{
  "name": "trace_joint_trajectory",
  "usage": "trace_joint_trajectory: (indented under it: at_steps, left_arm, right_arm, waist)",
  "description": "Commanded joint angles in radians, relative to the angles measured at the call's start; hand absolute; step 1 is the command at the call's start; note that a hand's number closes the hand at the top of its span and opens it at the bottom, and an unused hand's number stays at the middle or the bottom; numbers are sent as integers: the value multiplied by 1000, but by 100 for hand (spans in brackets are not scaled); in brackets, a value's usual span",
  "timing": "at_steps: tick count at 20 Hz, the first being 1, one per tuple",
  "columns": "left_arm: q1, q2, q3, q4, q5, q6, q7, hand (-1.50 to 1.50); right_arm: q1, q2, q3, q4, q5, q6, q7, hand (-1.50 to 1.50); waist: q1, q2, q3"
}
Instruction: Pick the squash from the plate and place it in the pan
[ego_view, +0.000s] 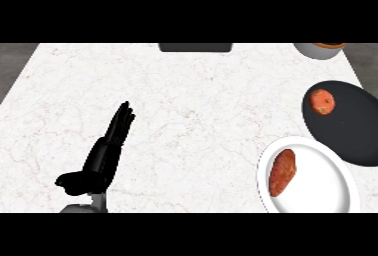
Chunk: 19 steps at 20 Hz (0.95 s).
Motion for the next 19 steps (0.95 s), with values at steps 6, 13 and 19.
trace_joint_trajectory:
  at_steps: [6,13,19]
  left_arm:
    - [8,-4,-10,-20,3,-4,28,0]
    - [-1,-16,-10,25,-16,7,-32,0]
    - [-10,12,27,16,11,-11,-4,0]
  right_arm:
    - [48,-17,33,-25,-18,166,-186,-150]
    - [76,-24,53,-21,-27,112,-213,-150]
    - [117,-60,63,-35,-32,59,-274,-150]
  waist:
    - [8,-4,-1]
    - [10,1,1]
    - [3,-3,-1]
